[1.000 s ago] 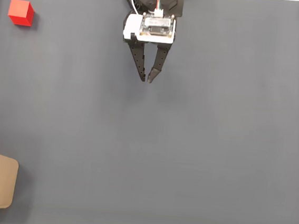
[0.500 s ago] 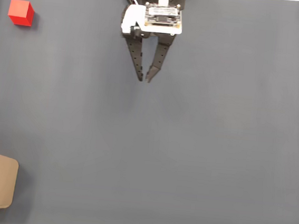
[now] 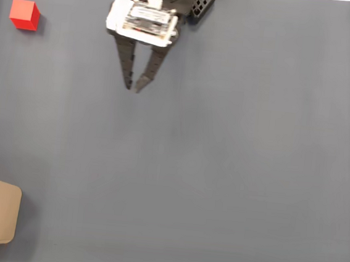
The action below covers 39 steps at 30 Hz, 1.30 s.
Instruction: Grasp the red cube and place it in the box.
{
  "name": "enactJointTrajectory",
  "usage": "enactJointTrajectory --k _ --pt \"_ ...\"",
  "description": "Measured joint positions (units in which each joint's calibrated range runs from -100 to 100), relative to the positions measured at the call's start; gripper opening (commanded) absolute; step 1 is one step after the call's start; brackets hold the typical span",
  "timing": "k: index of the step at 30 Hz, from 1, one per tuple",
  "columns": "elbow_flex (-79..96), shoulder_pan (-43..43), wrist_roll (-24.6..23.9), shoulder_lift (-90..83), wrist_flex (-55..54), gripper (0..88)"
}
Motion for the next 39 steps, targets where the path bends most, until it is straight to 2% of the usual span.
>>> enactJointTrajectory --k 21,39 --pt "-14.6 29.4 1.7 13.3 2.5 0.0" --pt "-15.6 45.5 -0.1 13.9 9.4 0.0"
